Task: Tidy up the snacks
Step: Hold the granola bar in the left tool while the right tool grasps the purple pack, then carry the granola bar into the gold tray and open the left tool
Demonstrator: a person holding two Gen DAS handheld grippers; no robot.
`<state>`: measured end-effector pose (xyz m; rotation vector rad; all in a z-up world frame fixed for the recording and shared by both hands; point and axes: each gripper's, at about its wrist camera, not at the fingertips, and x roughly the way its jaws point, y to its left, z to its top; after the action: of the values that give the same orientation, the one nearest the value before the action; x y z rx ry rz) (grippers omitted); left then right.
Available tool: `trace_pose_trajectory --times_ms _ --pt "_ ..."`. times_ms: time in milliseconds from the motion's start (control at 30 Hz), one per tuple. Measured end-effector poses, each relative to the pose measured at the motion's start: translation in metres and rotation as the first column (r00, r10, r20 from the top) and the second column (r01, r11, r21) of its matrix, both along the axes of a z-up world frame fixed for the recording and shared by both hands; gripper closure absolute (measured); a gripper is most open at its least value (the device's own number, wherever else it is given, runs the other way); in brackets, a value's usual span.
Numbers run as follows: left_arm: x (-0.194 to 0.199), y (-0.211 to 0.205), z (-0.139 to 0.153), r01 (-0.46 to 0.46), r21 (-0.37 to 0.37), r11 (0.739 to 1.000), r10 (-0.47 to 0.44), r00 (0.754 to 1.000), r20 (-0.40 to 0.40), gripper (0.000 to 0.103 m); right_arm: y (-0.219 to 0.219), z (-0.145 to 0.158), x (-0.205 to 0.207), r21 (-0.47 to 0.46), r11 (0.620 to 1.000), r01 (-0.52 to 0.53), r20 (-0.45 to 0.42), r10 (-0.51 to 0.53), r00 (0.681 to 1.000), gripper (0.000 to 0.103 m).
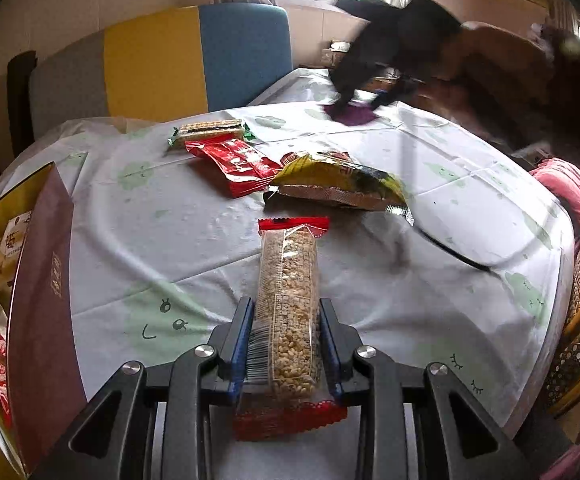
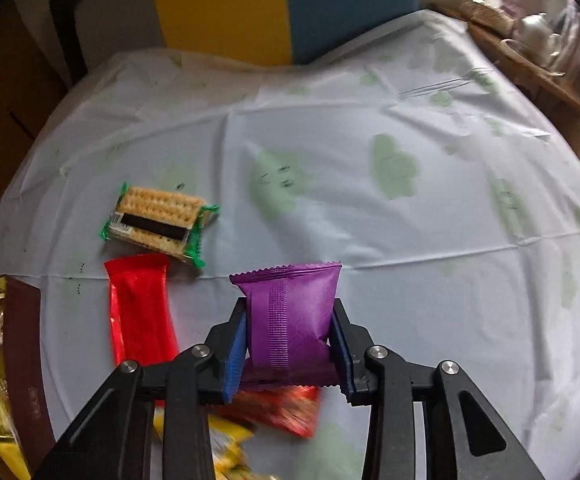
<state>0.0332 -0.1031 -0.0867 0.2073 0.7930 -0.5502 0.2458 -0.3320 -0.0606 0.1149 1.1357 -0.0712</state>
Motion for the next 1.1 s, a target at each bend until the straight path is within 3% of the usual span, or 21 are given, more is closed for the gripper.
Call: trace_pose_trajectory --times_ms 100,333,400,533,867,1100 --pt "0.001 0.000 0.001 -0.006 0.000 1.000 0.006 1.000 -0.007 0.071 -0.021 0.003 -0.021 -0.039 0.999 -0.001 -0.022 0.000 1.000 0.065" --pt "0.003 -0.005 0.002 -0.021 0.025 0.999 0.021 1.000 -0.017 0.071 -0.062 -0.032 -0.077 -0.102 0.995 -0.010 -0.150 -0.005 0.989 0.064" --pt "0.005 -0.007 0.002 -0.026 0.033 0.999 0.027 0.999 -0.021 0.071 -0.063 -0.032 -0.086 -0.101 0.995 -0.021 -0.111 0.009 0.994 0.064" --pt "0.006 -0.009 0.001 -0.036 0.043 0.998 0.036 0.999 -0.021 0.071 -0.068 -0.034 -0.086 -0.086 0.996 -0.019 -0.112 0.009 0.994 0.063" --pt "0.005 -0.015 0.003 -0.037 0.082 0.996 0.039 0.999 -0.023 0.071 -0.049 -0.035 -0.099 -0.148 0.987 -0.062 -0.103 0.047 0.994 0.063" --pt "0.011 -0.015 0.007 -0.049 0.077 0.996 0.055 0.996 -0.072 0.072 -0.033 -0.030 -0.105 -0.186 0.978 -0.094 -0.105 0.075 0.992 0.063"
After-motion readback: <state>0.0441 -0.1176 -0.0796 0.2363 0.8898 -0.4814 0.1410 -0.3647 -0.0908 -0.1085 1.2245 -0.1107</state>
